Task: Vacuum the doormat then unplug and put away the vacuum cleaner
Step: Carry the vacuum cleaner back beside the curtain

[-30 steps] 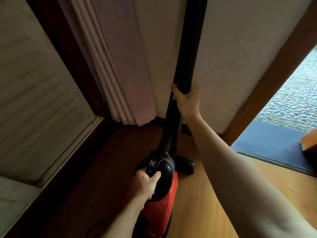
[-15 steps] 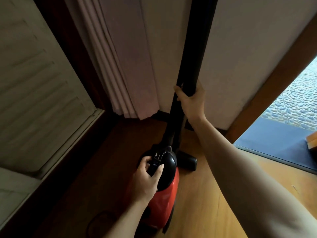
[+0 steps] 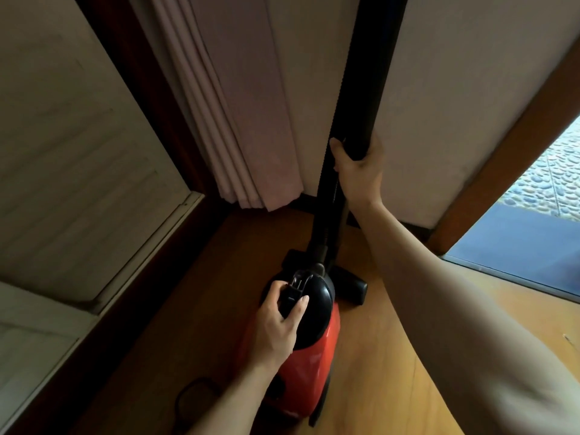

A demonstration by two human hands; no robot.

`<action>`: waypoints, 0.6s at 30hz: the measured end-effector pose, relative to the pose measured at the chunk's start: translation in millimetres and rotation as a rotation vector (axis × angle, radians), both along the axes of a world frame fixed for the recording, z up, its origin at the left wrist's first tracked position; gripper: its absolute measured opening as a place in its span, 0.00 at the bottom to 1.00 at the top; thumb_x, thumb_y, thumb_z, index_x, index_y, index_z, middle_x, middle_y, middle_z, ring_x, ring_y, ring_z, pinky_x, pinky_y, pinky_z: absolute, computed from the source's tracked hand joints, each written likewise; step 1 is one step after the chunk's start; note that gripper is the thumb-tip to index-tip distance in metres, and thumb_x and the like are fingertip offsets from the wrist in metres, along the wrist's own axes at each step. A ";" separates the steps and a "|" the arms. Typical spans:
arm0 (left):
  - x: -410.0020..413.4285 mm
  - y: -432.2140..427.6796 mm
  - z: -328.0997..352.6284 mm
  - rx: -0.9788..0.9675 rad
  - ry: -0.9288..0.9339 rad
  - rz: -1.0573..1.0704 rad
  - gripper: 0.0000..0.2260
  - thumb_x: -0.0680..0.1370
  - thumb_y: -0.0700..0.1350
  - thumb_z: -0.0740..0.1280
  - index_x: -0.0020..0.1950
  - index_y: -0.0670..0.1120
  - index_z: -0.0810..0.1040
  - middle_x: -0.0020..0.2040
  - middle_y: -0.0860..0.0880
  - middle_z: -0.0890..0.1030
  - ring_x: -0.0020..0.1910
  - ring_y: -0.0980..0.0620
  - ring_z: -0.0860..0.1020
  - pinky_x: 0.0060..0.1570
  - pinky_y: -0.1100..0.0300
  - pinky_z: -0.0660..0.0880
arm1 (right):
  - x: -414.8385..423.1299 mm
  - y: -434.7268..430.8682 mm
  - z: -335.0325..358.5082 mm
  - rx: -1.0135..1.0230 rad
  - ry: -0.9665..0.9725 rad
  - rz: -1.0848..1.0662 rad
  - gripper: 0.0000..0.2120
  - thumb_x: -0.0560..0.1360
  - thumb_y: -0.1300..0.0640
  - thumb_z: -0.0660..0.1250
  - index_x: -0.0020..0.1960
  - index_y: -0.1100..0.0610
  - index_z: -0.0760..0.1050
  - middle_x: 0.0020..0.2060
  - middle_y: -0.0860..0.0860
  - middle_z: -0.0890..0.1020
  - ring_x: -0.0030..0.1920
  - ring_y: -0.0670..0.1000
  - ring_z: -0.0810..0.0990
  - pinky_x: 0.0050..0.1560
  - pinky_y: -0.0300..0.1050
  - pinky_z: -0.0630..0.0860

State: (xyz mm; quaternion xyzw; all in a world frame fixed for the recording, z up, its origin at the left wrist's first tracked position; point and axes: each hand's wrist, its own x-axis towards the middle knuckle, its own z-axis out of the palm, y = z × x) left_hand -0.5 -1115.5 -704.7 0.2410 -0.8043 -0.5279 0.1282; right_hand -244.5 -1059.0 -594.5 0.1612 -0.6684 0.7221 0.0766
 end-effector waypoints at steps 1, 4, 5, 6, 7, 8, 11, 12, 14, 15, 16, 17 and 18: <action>-1.9 0.2 0.6 0.009 0.010 -0.009 0.07 0.78 0.54 0.69 0.50 0.51 0.76 0.43 0.54 0.81 0.45 0.56 0.80 0.47 0.57 0.78 | 1.1 1.4 -0.1 0.009 0.001 0.009 0.11 0.77 0.58 0.72 0.57 0.57 0.75 0.42 0.50 0.80 0.42 0.51 0.81 0.42 0.43 0.79; -7.4 -0.7 -0.4 0.010 0.015 -0.015 0.05 0.79 0.51 0.69 0.51 0.50 0.77 0.44 0.56 0.81 0.47 0.58 0.80 0.47 0.62 0.77 | 3.9 9.2 2.1 0.027 -0.001 0.020 0.08 0.77 0.59 0.72 0.54 0.53 0.75 0.40 0.50 0.80 0.39 0.49 0.80 0.38 0.42 0.78; -8.6 -0.9 -0.3 -0.002 0.004 -0.012 0.06 0.78 0.52 0.69 0.51 0.51 0.77 0.44 0.57 0.81 0.46 0.59 0.80 0.46 0.63 0.77 | 5.0 11.2 3.5 0.027 -0.004 0.026 0.08 0.78 0.60 0.72 0.51 0.51 0.74 0.38 0.50 0.79 0.36 0.48 0.79 0.37 0.42 0.78; -9.1 -1.3 -1.2 -0.009 -0.011 -0.007 0.07 0.78 0.54 0.68 0.52 0.53 0.76 0.45 0.58 0.81 0.46 0.59 0.80 0.45 0.63 0.77 | 6.2 12.5 5.0 0.033 -0.004 0.028 0.09 0.78 0.61 0.72 0.49 0.49 0.73 0.37 0.51 0.78 0.34 0.48 0.78 0.36 0.42 0.77; -8.8 -1.3 -1.6 -0.006 -0.025 -0.002 0.08 0.78 0.56 0.68 0.52 0.54 0.76 0.45 0.59 0.81 0.44 0.59 0.80 0.44 0.62 0.78 | 7.7 13.5 6.4 0.039 -0.003 0.029 0.10 0.78 0.61 0.72 0.48 0.49 0.73 0.37 0.52 0.77 0.34 0.48 0.78 0.35 0.44 0.78; -7.8 -1.3 -1.7 0.010 -0.037 0.004 0.09 0.78 0.58 0.67 0.52 0.55 0.75 0.43 0.59 0.81 0.41 0.58 0.80 0.41 0.60 0.78 | 9.2 14.2 7.6 0.048 -0.002 0.026 0.10 0.78 0.61 0.72 0.48 0.49 0.72 0.37 0.53 0.77 0.34 0.49 0.77 0.35 0.46 0.78; -4.1 -1.7 -0.1 0.103 -0.078 -0.008 0.10 0.78 0.61 0.66 0.55 0.58 0.74 0.34 0.54 0.80 0.27 0.55 0.78 0.29 0.54 0.76 | 11.9 15.4 8.7 0.071 -0.021 0.017 0.09 0.77 0.58 0.73 0.47 0.51 0.72 0.38 0.60 0.77 0.36 0.52 0.77 0.39 0.56 0.80; -3.7 -3.1 0.9 0.110 -0.096 -0.022 0.11 0.78 0.60 0.65 0.56 0.58 0.74 0.34 0.52 0.80 0.27 0.53 0.79 0.29 0.53 0.78 | 12.5 15.7 8.7 0.083 -0.029 0.011 0.09 0.77 0.58 0.73 0.47 0.52 0.72 0.39 0.63 0.77 0.36 0.53 0.77 0.40 0.57 0.80; -4.9 -7.9 5.2 0.071 -0.110 -0.047 0.11 0.79 0.57 0.66 0.57 0.55 0.75 0.39 0.50 0.82 0.33 0.52 0.82 0.34 0.53 0.82 | 12.9 16.7 7.3 0.100 -0.035 0.013 0.10 0.76 0.58 0.74 0.46 0.55 0.72 0.41 0.68 0.77 0.36 0.54 0.77 0.40 0.58 0.80; -6.2 -12.1 6.9 0.021 -0.115 -0.061 0.09 0.79 0.56 0.66 0.56 0.54 0.76 0.42 0.51 0.82 0.38 0.54 0.82 0.39 0.56 0.82 | 13.3 17.0 6.2 0.109 -0.038 0.018 0.10 0.76 0.58 0.74 0.46 0.56 0.72 0.42 0.68 0.78 0.37 0.54 0.77 0.41 0.57 0.81; -7.4 -17.3 8.5 -0.051 -0.127 -0.081 0.08 0.79 0.56 0.67 0.54 0.54 0.77 0.45 0.52 0.81 0.43 0.56 0.81 0.44 0.61 0.80 | 14.0 17.2 5.1 0.117 -0.043 0.023 0.10 0.76 0.58 0.74 0.46 0.57 0.72 0.42 0.68 0.78 0.37 0.54 0.77 0.41 0.57 0.81; -8.2 -21.9 11.9 -0.131 -0.147 -0.108 0.07 0.78 0.55 0.67 0.52 0.53 0.78 0.47 0.54 0.80 0.46 0.58 0.79 0.46 0.67 0.76 | 13.9 17.4 3.1 0.121 -0.052 0.025 0.11 0.76 0.58 0.74 0.47 0.59 0.72 0.41 0.67 0.77 0.36 0.53 0.77 0.41 0.57 0.81; -8.7 -25.8 15.0 -0.198 -0.163 -0.133 0.08 0.79 0.54 0.67 0.51 0.52 0.79 0.48 0.55 0.79 0.47 0.60 0.78 0.46 0.71 0.72 | 13.9 17.4 1.8 0.121 -0.065 0.023 0.11 0.76 0.58 0.74 0.47 0.60 0.72 0.39 0.64 0.77 0.36 0.53 0.77 0.41 0.57 0.81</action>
